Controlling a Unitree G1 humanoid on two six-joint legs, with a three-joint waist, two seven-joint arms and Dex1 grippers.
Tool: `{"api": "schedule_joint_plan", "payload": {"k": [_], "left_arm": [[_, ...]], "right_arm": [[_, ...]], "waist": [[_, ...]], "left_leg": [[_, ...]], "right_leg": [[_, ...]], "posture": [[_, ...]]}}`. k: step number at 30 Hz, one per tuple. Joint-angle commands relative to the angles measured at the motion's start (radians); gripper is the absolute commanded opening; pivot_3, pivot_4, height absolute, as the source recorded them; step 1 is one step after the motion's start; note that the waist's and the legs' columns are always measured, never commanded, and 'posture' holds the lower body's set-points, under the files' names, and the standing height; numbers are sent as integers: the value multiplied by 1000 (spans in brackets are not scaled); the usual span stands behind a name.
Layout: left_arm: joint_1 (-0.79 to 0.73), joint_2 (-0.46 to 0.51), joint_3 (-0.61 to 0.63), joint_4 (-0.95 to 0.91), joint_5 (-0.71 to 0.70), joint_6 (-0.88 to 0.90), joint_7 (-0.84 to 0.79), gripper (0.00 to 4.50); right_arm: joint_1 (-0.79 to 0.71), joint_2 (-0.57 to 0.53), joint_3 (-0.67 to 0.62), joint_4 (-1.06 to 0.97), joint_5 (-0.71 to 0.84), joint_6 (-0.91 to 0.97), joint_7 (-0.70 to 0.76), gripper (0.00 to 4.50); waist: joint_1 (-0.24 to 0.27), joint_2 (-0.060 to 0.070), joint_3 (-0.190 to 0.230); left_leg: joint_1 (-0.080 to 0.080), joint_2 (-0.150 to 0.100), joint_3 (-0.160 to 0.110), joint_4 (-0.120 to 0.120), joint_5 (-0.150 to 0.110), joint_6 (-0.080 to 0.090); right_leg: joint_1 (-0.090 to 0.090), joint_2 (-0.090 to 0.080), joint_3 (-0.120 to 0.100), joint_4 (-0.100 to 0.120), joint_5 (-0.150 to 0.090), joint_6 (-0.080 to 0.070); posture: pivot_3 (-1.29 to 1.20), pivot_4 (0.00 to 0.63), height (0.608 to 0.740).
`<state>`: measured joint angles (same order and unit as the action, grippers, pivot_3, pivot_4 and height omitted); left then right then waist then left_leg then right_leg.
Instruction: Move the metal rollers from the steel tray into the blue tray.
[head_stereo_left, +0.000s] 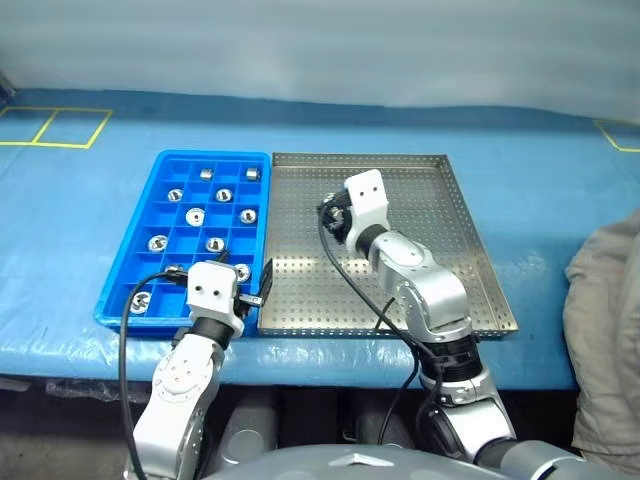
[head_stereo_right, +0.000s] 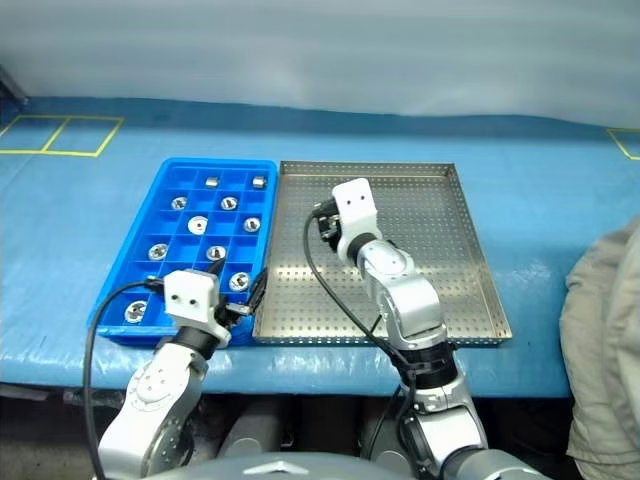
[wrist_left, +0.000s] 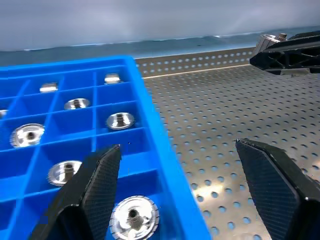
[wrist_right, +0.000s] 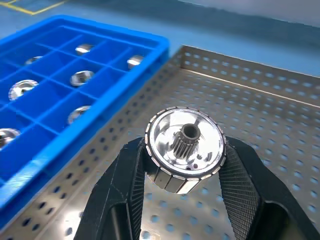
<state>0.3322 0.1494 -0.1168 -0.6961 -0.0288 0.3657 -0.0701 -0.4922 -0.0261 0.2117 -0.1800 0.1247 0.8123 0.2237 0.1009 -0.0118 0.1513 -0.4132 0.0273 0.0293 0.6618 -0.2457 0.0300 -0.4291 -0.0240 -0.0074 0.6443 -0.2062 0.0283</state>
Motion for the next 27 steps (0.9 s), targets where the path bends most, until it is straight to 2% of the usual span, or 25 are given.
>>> {"api": "schedule_joint_plan", "payload": {"k": [1,10,17,25,26,27], "left_arm": [[54,-19,70,-88,-3,-46,27,3992],[228,-62,202,-177,-52,-80,33,3992],[256,-65,232,-191,-64,-74,22,3992],[234,-52,225,-188,-62,-57,11,3992],[229,-49,223,-187,-62,-53,8,3992],[224,-47,221,-186,-62,-50,5,3992]], "right_arm": [[-45,26,58,18,24,-44,68,1773],[-14,51,171,19,56,-58,183,1773],[45,54,202,10,61,-32,186,1773],[96,36,245,-16,58,22,192,1773],[101,29,248,-24,60,31,196,2507],[104,23,250,-33,61,37,198,2749]], "waist": [[16,0,0],[108,-1,1],[198,-2,1],[261,-2,1],[267,-2,1],[272,-2,0]], "left_leg": [[0,0,0,0,0,0],[-2,0,-3,0,0,0],[-2,1,-3,1,-1,-1],[-4,1,-3,0,-2,-2],[-4,1,-3,0,-2,-2],[-4,1,-3,0,-2,-3]], "right_leg": [[0,0,0,0,0,0],[-1,-2,-5,-2,-3,-5],[-2,-2,-8,-2,-4,-5],[-3,-1,-10,-2,-4,-6],[-4,-1,-10,-2,-4,-6],[-6,-1,-11,-2,-4,-6]], "posture": [[457,150,740],[544,150,740],[552,150,740],[529,150,740],[519,150,740],[515,150,740]]}}
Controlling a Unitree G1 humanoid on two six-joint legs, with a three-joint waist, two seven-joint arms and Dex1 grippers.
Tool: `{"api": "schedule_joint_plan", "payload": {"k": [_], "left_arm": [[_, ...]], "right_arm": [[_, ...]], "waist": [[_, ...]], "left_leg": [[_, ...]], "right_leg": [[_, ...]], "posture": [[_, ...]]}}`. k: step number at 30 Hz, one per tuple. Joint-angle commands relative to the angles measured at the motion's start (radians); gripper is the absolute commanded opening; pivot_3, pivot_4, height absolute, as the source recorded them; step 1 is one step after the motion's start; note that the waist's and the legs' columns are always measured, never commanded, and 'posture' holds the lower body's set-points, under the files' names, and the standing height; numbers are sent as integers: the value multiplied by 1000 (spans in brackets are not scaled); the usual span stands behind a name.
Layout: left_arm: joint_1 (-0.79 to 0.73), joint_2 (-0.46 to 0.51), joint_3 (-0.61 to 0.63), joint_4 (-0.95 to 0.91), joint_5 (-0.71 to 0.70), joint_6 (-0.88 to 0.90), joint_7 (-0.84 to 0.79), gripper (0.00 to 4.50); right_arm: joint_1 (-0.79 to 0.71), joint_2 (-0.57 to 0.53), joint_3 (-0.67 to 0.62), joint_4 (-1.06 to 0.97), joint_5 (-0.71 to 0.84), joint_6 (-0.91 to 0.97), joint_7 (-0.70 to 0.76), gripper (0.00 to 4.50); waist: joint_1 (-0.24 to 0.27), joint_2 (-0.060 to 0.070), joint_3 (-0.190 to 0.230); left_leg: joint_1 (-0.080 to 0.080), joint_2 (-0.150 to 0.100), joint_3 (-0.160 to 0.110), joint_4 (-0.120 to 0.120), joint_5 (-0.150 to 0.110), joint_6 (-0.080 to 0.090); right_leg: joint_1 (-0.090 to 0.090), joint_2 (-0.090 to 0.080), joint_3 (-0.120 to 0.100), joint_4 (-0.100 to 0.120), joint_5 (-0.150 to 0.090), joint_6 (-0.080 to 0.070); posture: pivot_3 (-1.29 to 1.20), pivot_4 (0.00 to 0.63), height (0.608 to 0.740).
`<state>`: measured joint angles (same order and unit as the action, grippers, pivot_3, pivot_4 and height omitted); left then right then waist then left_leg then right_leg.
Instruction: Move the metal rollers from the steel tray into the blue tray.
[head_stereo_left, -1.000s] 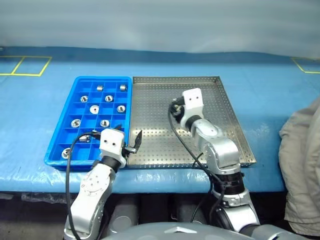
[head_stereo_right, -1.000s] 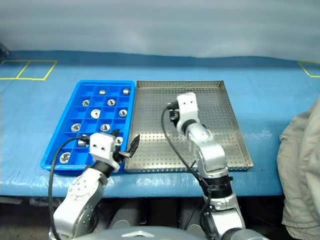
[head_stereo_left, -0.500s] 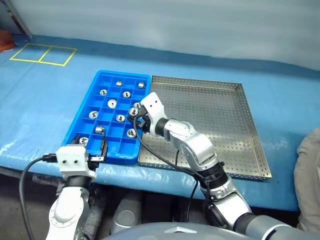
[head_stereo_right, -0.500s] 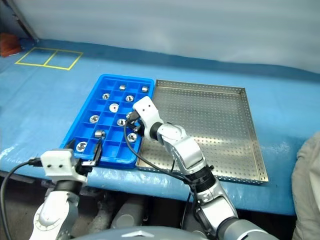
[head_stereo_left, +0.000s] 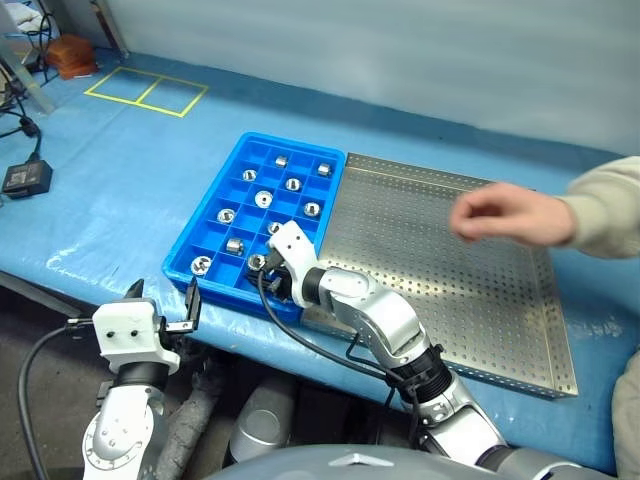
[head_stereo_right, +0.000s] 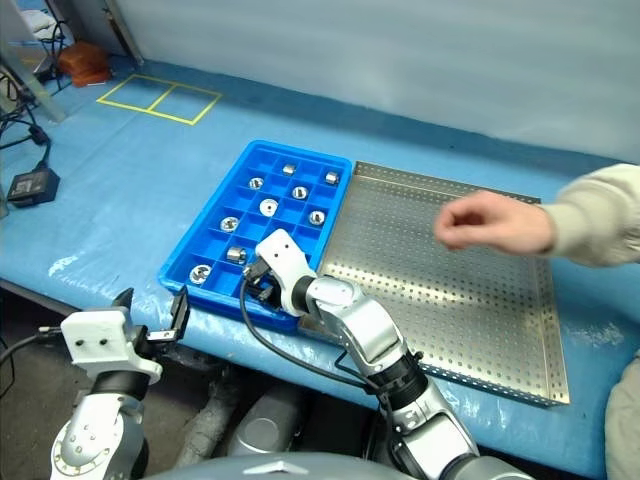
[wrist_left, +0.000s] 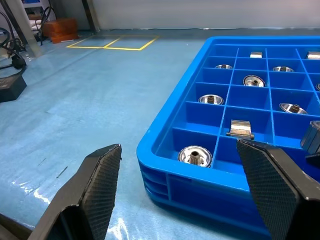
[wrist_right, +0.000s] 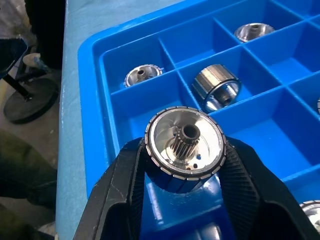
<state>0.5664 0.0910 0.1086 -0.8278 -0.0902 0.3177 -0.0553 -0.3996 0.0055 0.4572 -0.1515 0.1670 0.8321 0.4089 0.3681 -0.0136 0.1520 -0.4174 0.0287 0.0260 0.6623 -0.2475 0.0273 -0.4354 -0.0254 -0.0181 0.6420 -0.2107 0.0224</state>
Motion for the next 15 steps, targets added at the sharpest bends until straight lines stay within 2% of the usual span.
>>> {"api": "schedule_joint_plan", "payload": {"k": [1,4,9,15], "left_arm": [[-14,12,-4,-54,-1,1,-11,3992],[-26,19,-6,-52,-3,11,-18,3992],[-44,29,-9,-49,-8,30,-28,3992],[-70,42,-15,-41,-13,51,-45,3992]], "right_arm": [[15,-13,4,-71,20,23,15,3055],[22,-30,-13,-112,31,35,19,3960],[29,-67,-89,-180,72,56,25,3960],[76,-168,-166,-295,127,103,52,3960]], "waist": [[9,-1,-1],[11,-2,-1],[11,-2,-2],[9,-2,-2]], "left_leg": [[-1,0,0,0,0,0],[-3,0,1,0,0,0],[-11,-1,0,3,0,0],[-13,-1,-1,4,0,-1]], "right_leg": [[-2,0,0,0,0,0],[-4,0,0,0,0,0],[-6,1,-2,1,2,4],[-4,1,-6,1,3,5]], "posture": [[509,150,740],[493,150,740],[466,150,740],[430,150,740]]}}
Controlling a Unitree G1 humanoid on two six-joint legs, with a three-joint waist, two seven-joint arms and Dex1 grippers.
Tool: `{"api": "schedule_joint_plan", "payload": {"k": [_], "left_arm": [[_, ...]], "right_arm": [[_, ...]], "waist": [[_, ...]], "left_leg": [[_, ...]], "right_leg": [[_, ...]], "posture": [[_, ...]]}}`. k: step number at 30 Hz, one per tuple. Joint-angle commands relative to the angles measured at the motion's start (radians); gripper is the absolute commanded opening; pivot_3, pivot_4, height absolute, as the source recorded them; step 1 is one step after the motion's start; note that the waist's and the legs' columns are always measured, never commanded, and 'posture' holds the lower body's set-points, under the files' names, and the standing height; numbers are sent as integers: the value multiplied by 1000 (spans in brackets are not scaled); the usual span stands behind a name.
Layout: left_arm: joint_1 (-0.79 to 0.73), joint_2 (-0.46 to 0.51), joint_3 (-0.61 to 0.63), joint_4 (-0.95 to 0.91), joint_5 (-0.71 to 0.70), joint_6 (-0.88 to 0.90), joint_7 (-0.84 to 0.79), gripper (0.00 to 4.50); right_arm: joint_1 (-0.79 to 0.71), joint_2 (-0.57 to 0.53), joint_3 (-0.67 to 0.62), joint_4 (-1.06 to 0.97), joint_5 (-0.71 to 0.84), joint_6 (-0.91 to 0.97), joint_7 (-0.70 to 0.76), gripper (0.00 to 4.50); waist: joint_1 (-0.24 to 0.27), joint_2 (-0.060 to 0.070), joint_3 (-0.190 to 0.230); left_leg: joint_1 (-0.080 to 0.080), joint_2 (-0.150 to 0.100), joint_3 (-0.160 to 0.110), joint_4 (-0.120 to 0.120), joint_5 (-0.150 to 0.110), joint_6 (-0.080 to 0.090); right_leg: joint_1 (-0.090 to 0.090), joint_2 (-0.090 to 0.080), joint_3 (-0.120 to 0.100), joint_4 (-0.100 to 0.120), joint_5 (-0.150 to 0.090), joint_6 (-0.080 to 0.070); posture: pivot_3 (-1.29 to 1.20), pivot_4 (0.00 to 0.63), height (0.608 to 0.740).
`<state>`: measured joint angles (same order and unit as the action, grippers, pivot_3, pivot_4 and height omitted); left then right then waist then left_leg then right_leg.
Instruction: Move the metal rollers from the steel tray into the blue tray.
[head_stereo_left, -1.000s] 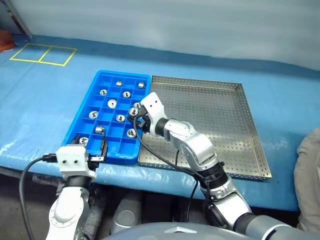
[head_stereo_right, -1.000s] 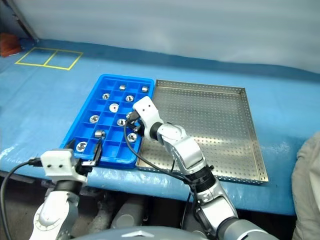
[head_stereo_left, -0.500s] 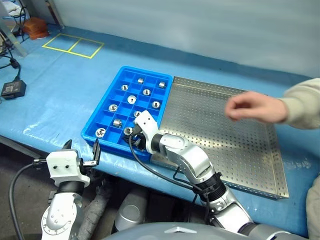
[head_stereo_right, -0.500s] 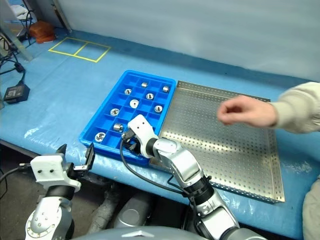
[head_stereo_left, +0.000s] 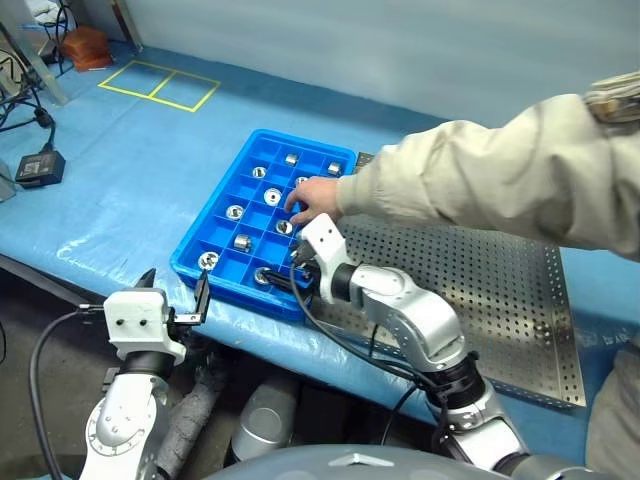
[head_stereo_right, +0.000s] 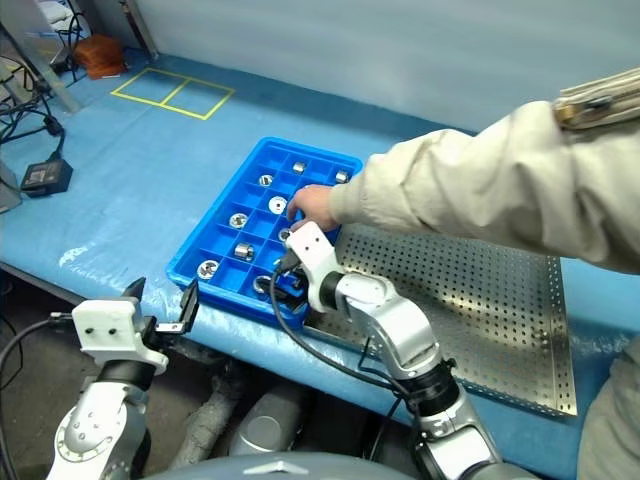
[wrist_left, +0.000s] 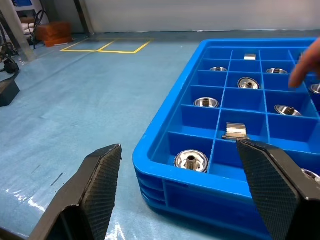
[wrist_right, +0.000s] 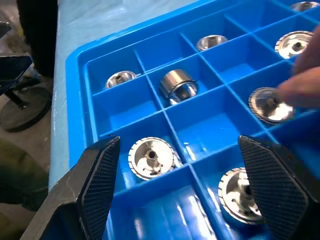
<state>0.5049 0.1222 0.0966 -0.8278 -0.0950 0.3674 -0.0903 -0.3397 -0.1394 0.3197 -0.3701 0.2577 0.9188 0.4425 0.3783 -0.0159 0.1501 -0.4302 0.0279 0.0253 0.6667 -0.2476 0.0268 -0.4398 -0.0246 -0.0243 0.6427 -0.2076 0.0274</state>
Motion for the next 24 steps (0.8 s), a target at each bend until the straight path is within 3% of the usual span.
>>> {"api": "schedule_joint_plan", "payload": {"k": [1,14,24], "left_arm": [[-13,14,-4,-39,-9,5,-14,3992],[-77,54,-19,-13,-17,49,-60,3992],[-98,61,-28,-12,-19,65,-79,3992]], "right_arm": [[26,-41,-36,-94,42,22,21,3960],[83,-60,-63,-153,46,51,-75,3960],[102,-47,-64,-160,53,46,-110,3960]], "waist": [[-3,0,0],[-42,0,0],[-111,1,0]], "left_leg": [[0,0,0,0,0,0],[1,-1,-3,1,0,-1],[4,0,-6,5,0,0]], "right_leg": [[0,0,0,0,0,0],[2,1,-4,1,-2,-3],[9,0,-4,1,-3,-6]], "posture": [[423,150,740],[340,150,740],[338,150,740]]}}
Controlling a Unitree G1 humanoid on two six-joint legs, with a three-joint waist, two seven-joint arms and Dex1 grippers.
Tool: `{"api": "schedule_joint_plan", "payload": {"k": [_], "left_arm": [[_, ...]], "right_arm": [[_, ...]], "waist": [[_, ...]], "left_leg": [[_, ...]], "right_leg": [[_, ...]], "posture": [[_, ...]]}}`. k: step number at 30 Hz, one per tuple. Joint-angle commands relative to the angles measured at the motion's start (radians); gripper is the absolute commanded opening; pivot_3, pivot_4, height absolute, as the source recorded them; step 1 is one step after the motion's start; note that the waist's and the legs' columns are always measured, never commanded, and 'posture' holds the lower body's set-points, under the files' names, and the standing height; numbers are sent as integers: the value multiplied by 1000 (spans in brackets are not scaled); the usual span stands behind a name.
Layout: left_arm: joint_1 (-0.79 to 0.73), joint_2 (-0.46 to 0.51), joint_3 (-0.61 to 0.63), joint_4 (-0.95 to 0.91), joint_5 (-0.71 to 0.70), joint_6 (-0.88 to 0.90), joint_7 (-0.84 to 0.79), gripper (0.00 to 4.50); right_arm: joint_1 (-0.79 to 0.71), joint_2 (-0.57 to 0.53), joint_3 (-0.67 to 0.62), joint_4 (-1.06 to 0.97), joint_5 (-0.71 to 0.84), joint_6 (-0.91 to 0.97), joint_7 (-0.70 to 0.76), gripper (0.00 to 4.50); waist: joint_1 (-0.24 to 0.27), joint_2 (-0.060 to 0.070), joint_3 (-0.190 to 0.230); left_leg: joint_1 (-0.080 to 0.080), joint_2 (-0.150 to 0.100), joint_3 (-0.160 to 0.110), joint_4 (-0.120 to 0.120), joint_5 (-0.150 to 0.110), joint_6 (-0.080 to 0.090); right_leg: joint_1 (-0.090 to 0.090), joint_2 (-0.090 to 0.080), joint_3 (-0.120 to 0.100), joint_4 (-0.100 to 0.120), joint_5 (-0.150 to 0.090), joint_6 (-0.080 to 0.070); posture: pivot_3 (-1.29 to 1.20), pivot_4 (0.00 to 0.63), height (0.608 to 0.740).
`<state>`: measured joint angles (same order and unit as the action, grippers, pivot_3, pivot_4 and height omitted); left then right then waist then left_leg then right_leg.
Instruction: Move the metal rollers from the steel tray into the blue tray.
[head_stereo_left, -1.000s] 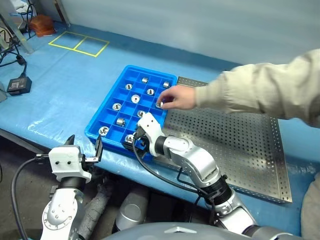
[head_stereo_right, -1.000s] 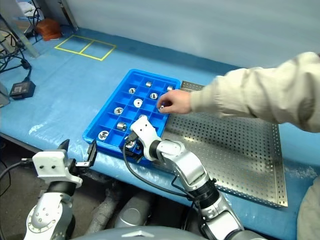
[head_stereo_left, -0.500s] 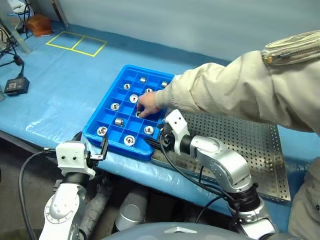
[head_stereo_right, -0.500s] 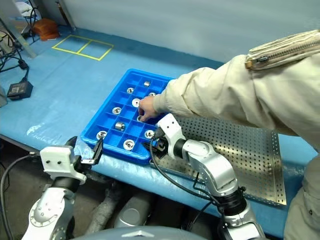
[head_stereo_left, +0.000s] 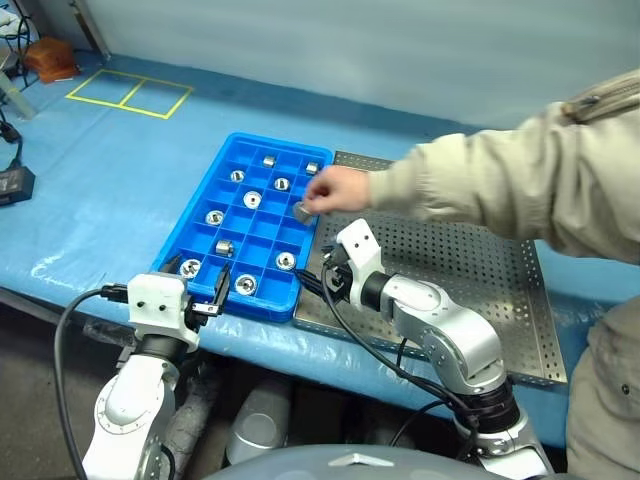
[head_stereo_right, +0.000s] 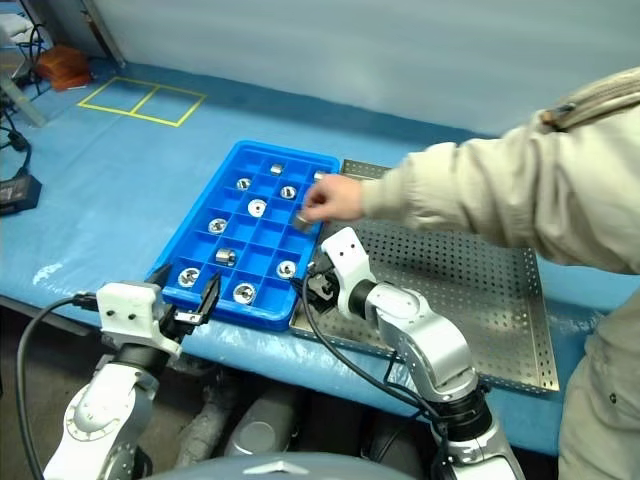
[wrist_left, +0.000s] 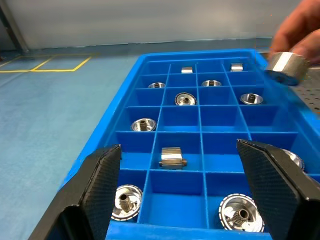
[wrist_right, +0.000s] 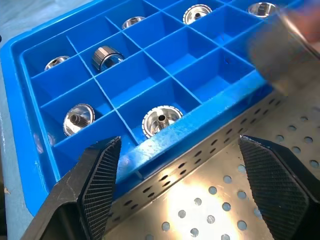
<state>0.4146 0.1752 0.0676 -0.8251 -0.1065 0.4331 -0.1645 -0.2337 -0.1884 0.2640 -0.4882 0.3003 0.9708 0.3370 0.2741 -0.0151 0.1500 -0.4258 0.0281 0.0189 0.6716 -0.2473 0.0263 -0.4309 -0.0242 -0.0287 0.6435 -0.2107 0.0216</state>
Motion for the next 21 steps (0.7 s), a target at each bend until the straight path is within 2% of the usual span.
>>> {"api": "schedule_joint_plan", "payload": {"k": [1,21], "left_arm": [[-13,10,7,-15,-11,1,-6,3992],[-42,15,27,-4,-32,-16,-4,3992]], "right_arm": [[-9,1,-14,-33,9,-9,-6,3960],[-48,-6,-33,-10,-1,-34,-16,3960]], "waist": [[-14,0,0],[-76,0,0]], "left_leg": [[0,0,-1,1,0,0],[0,0,-8,3,0,0]], "right_leg": [[0,0,0,0,0,0],[3,0,-1,1,0,0]], "posture": [[340,150,740],[317,150,740]]}}
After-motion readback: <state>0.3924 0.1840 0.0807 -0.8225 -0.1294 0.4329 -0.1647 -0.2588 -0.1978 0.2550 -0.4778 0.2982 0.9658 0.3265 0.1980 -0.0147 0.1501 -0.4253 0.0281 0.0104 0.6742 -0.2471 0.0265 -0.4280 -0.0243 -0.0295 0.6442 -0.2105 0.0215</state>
